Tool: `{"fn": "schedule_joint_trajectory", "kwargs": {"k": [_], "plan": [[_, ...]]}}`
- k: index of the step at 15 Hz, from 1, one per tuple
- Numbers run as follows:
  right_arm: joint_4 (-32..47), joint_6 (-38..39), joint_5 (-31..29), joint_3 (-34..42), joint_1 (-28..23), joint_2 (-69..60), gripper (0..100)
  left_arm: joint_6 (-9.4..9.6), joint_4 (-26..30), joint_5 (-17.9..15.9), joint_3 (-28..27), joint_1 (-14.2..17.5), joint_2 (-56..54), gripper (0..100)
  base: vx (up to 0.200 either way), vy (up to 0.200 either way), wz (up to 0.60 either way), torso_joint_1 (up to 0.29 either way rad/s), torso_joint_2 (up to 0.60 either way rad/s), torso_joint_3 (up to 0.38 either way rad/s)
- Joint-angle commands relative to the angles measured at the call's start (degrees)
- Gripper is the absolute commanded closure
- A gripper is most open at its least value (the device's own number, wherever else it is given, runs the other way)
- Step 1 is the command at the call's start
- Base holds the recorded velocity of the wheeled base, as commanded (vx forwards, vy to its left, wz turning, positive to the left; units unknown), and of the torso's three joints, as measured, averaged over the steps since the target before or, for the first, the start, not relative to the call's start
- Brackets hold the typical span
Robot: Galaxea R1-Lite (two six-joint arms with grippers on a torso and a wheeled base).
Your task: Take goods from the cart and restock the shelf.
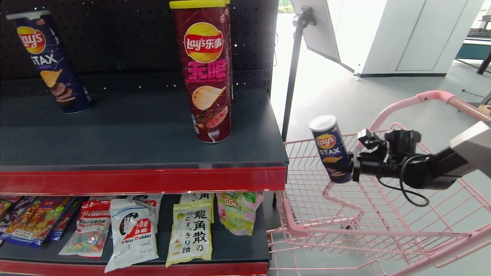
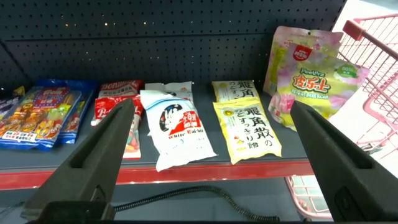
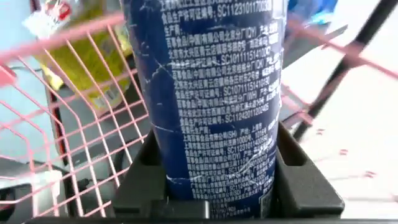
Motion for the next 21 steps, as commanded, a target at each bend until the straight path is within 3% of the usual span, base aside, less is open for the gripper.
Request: {"fn": "schedule_joint_trajectory", "kwargs": {"k": [1,3,6,9,13,16,20,21], "plan": [[0.0,2.2,0.2,6.0,-5.4,-12.2,100,0.01,0.0,0.0,0.0,0.0,0.1,0,0.0,0.0,0.0,0.0,0.0,0.0],[-0.2,8.6,0.5,10.3,-9.9,-22.7,100,0.01,0.0,0.0,0.0,-0.1,0.1,0,0.0,0.0,0.0,0.0,0.0,0.0],[-0.4,16.9,0.4,13.3,-10.1,-34.7,100,0.01,0.0,0.0,0.0,0.0,0.1,0,0.0,0.0,0.0,0.0,0.0,0.0],[-0.7,27.5,-1.1,17.8,-4.4,-47.3,100,0.01,0.0,0.0,0.0,0.0,0.1,0,0.0,0.0,0.0,0.0,0.0,0.0],[-0.8,44.0,-14.7,25.1,18.2,-61.1,100,0.01,0.0,0.0,0.0,-0.1,0.1,0,0.0,0.0,0.0,0.0,0.0,0.0],[-4.6,43.2,-16.1,32.1,24.8,-62.2,100,0.01,0.0,0.0,0.0,0.0,0.1,0,0.0,0.0,0.0,0.0,0.0,0.0],[-5.1,38.3,-16.0,35.9,29.0,-62.0,100,0.01,0.0,0.0,0.0,-0.1,0.1,0,0.0,0.0,0.0,0.0,0.0,0.0],[-5.1,36.7,-16.2,35.6,32.2,-61.8,100,-0.08,0.0,0.0,0.0,0.0,0.1,0,0.0,0.0,0.0,0.0,0.0,0.0]]}}
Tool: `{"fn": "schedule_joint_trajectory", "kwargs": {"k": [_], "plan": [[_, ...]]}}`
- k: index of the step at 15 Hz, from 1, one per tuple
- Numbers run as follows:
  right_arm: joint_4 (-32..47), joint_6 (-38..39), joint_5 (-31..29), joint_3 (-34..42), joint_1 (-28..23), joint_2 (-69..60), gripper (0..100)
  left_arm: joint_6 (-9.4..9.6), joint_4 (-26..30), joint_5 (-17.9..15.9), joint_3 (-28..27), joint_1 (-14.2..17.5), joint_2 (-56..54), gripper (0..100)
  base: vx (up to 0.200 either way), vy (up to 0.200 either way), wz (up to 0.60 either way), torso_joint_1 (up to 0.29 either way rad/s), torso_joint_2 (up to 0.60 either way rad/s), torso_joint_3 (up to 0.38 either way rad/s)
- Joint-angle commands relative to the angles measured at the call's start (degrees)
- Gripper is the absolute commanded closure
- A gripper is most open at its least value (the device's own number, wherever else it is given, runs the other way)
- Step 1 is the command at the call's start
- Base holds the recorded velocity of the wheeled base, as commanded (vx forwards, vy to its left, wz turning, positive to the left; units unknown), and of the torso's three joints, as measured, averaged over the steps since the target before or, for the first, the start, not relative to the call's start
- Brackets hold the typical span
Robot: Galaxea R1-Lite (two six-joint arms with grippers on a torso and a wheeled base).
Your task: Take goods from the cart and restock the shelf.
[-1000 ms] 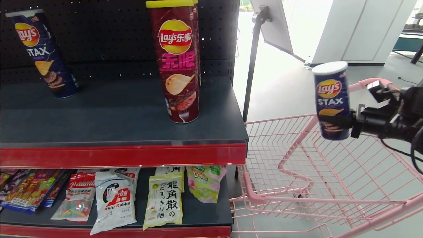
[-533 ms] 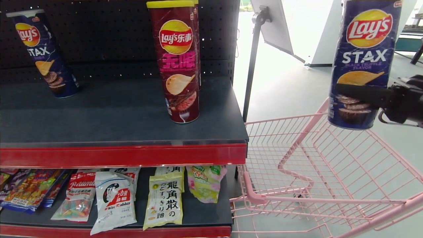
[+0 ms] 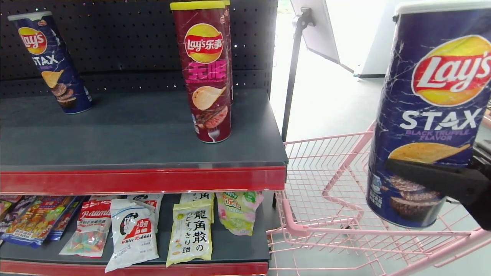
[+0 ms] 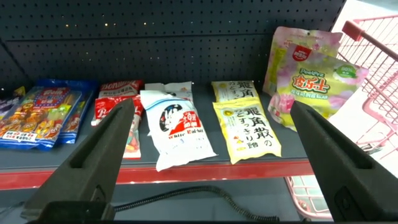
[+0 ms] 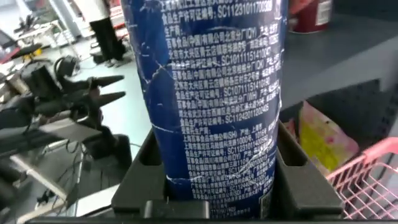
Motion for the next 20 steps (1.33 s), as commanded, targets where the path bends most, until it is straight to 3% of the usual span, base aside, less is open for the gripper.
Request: {"fn": "schedule_joint_trajectory", "kwargs": {"k": [1,4,7,14,20], "plan": [[0.0,-1.4,-1.9,0.6,6.1,0.7,100,-0.1,0.0,0.0,0.0,0.0,0.1,0,0.0,0.0,0.0,0.0,0.0,0.0],[0.0,-3.1,-5.6,2.1,10.2,4.5,100,-0.02,0.0,0.0,0.0,0.0,0.1,0,0.0,0.0,0.0,0.0,0.0,0.0],[0.1,-13.7,-5.7,2.5,10.4,9.1,100,-0.02,0.0,0.0,0.0,0.0,0.1,0,0.0,0.0,0.0,0.0,0.0,0.0],[0.1,-14.2,-15.2,1.2,18.4,10.0,100,-0.02,0.0,0.0,0.0,0.0,0.1,0,0.0,0.0,0.0,0.0,0.0,0.0],[-0.1,-14.1,-18.0,6.5,18.4,6.9,100,-0.1,0.0,0.0,0.1,0.0,0.1,0,0.0,0.0,0.0,0.0,0.0,0.0]]}}
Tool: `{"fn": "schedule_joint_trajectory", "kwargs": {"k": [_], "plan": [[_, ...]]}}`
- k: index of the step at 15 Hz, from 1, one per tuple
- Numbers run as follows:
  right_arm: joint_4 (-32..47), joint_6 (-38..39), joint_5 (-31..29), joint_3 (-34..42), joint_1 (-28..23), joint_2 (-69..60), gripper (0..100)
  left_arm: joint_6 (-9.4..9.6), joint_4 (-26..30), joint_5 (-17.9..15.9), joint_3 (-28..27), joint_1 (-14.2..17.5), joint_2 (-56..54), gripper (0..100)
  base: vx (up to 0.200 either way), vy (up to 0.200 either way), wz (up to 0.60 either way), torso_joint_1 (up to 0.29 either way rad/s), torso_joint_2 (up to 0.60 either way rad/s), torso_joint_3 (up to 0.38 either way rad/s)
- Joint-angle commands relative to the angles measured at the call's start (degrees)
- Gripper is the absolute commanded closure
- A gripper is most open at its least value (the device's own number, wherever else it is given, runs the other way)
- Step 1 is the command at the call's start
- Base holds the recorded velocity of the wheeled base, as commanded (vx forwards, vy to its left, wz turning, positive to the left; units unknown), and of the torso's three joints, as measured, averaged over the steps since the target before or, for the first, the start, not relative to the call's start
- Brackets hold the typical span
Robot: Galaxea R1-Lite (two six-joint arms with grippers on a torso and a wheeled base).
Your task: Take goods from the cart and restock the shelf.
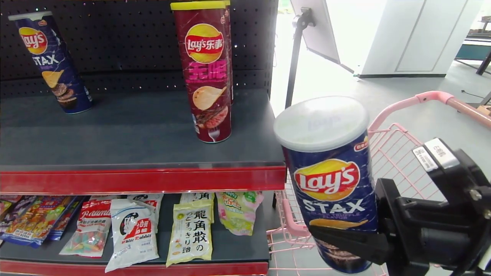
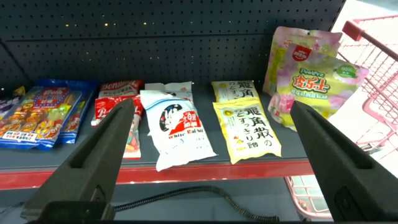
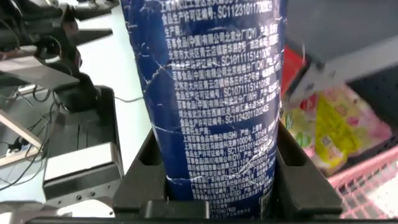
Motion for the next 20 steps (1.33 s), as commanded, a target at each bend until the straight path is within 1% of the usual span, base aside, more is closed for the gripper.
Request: {"fn": "schedule_joint_trajectory", "kwargs": {"k": [1,4,6,10,17,20], "plan": [[-0.1,0.0,-0.1,1.0,-0.2,-1.4,100,0.01,0.0,0.0,0.0,0.0,0.1,0,0.0,0.0,0.0,0.0,0.0,0.0],[0.1,0.0,0.1,1.0,-0.7,-1.5,100,0.01,0.0,0.0,0.0,0.0,0.1,0,0.0,0.0,0.0,0.007,-0.02,-0.012],[0.1,0.0,0.2,1.3,-0.6,-1.4,100,0.01,0.0,0.0,0.0,0.0,0.1,0,0.0,0.0,0.0,0.115,-0.32,-0.19],[0.1,0.0,0.2,0.5,-0.4,-1.4,100,0.01,0.0,0.0,0.0,0.0,0.1,0,0.0,0.0,0.0,0.195,-0.51,-0.312],[0.2,0.0,0.1,0.9,-0.2,-1.9,100,-0.08,0.0,0.0,0.0,0.0,0.1,0,0.0,0.0,0.0,0.251,-0.58,-0.336],[0.2,-0.1,0.2,1.4,-0.2,-2.1,100,-0.08,0.0,0.0,0.0,0.0,0.1,0,0.0,0.0,0.0,0.196,-0.43,-0.247]]}}
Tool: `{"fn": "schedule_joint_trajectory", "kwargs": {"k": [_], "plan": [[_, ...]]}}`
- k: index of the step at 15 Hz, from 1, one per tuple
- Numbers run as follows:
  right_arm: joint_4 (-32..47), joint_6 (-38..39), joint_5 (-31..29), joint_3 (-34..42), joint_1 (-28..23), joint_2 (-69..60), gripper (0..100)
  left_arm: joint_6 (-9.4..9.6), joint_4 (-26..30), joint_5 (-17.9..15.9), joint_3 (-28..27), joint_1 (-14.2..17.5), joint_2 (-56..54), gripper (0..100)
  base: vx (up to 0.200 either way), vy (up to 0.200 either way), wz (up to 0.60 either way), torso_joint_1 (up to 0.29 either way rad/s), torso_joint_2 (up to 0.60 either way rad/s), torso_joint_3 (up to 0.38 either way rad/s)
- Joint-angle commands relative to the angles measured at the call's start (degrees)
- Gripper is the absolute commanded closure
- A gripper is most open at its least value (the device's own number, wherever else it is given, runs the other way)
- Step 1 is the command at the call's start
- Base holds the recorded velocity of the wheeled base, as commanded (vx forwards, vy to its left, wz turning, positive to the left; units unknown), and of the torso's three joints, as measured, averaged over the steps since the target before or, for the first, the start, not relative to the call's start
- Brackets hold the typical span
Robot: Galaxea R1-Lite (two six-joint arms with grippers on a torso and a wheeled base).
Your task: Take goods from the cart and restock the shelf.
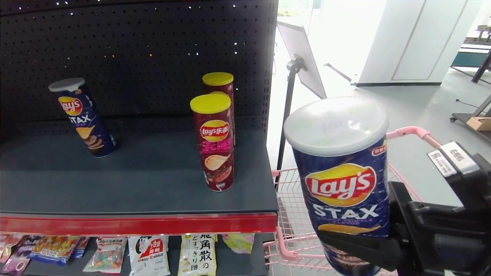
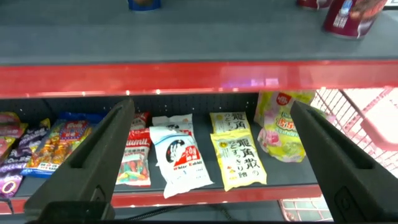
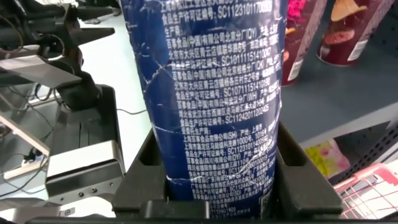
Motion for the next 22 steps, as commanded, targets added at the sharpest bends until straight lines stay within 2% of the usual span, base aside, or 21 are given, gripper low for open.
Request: {"fn": "schedule_joint_trajectory", "kwargs": {"k": [1,9,13,21,22], "plan": [[0.0,-0.1,0.3,0.5,0.1,-0.4,100,0.01,0.0,0.0,0.0,0.0,0.1,0,0.0,0.0,0.0,0.163,-0.39,-0.227],[0.0,-3.0,3.7,6.4,2.0,-2.8,100,-0.08,0.0,0.0,0.0,0.0,0.1,0,0.0,0.0,0.0,0.021,-0.04,-0.023],[0.0,-3.0,3.1,3.9,5.4,0.4,100,-0.08,0.0,0.0,0.0,-0.1,0.1,0,0.0,0.0,0.0,0.0,0.0,0.0],[-0.3,-2.5,0.8,0.0,6.8,3.6,100,-0.08,0.0,0.0,0.0,-0.1,0.1,0,0.0,0.0,0.0,0.0,0.0,0.0],[-0.3,-2.5,0.8,-0.1,6.6,3.8,100,-0.08,0.0,0.0,0.1,0.0,0.1,0,0.0,0.2,0.0,-0.002,0.0,-0.002]]}}
